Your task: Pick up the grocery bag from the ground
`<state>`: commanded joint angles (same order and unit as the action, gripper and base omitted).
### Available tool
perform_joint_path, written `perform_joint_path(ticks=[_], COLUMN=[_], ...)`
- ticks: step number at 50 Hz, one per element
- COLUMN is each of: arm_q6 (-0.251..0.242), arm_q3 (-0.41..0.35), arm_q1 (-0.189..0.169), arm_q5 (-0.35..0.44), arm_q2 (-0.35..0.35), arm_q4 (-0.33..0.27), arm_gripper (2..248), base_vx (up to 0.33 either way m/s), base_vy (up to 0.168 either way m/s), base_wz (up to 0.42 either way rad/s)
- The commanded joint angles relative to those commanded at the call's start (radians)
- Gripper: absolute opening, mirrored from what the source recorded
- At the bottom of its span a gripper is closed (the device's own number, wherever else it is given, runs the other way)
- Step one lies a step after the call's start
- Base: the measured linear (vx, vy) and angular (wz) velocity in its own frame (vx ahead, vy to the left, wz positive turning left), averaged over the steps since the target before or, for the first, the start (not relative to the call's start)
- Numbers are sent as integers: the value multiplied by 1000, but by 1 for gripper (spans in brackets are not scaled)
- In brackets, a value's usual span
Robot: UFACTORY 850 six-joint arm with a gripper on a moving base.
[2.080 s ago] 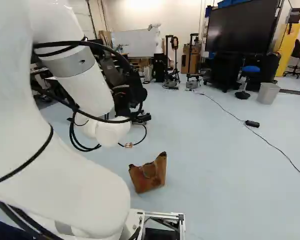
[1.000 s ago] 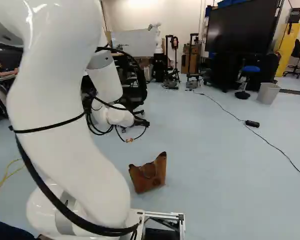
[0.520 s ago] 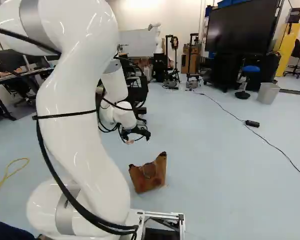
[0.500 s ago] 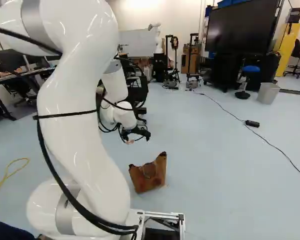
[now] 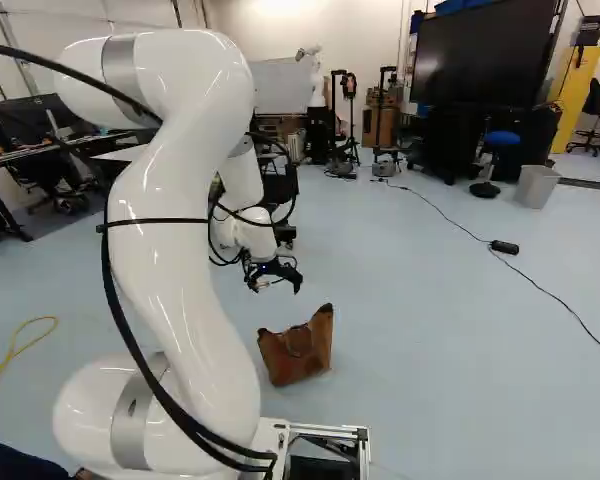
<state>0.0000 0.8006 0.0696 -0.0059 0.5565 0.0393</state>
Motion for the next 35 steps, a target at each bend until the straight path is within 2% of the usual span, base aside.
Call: perform_joint_path(ticks=[35], arm_q6=[0], arm_q3=[80], arm_q1=[0], arm_q5=[0], arm_q2=[147], arm_q4=[0], arm_gripper=[247], base_vx=[0], base_vy=[0], base_wz=[0])
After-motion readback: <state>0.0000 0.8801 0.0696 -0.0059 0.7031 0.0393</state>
